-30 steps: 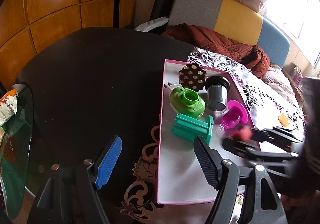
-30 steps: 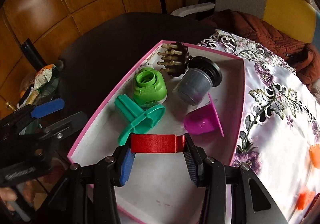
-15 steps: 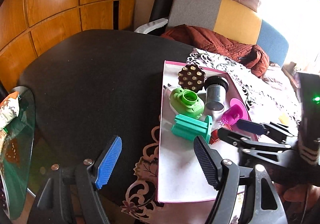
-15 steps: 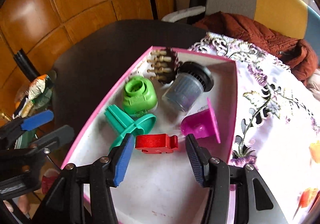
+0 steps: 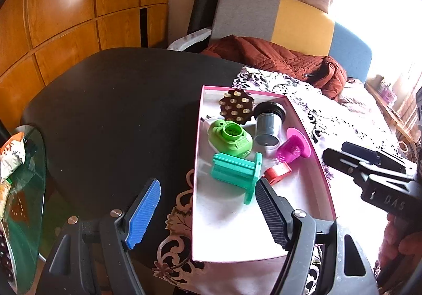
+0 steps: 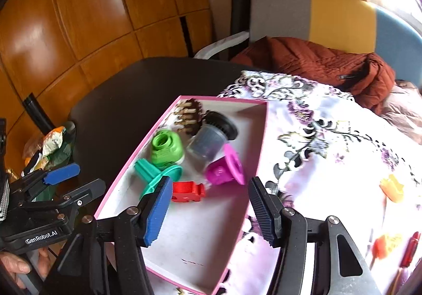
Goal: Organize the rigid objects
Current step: 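Move both open tools back toward the orange blocks and lipstick tube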
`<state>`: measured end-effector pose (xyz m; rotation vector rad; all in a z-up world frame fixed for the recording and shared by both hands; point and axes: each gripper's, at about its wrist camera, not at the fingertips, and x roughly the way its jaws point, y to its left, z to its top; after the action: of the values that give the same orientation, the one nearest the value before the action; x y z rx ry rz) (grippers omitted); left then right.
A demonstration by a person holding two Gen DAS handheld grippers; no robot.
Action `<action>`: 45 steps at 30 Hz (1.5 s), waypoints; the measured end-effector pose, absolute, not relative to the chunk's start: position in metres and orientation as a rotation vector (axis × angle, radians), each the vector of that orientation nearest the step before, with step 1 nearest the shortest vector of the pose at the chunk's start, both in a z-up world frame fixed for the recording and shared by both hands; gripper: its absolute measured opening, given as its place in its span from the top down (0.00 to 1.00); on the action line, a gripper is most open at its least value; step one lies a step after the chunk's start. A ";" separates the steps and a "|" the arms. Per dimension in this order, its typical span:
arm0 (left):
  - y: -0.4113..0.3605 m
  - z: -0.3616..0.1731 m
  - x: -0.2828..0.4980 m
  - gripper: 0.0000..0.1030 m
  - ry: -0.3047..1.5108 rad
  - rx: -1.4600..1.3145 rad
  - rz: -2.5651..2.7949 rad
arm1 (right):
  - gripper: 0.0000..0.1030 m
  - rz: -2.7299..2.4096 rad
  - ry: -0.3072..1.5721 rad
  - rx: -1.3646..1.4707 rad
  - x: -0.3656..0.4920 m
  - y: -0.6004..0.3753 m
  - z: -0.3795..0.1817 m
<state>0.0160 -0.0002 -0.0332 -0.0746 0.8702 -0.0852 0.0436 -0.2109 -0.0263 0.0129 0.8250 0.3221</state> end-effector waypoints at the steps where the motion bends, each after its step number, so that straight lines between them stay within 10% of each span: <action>1: -0.002 -0.032 0.016 0.27 0.869 -0.072 -0.089 | 0.41 0.312 0.820 0.018 0.042 -0.215 -0.025; 45: -0.155 -0.028 0.011 0.27 0.879 0.175 -0.397 | 0.23 -0.531 0.733 0.466 -0.039 -0.541 -0.030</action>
<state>0.0113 -0.1549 -0.0280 0.1747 0.8788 -0.3968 -0.0389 -0.5409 -0.0295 0.4661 0.7327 -0.5315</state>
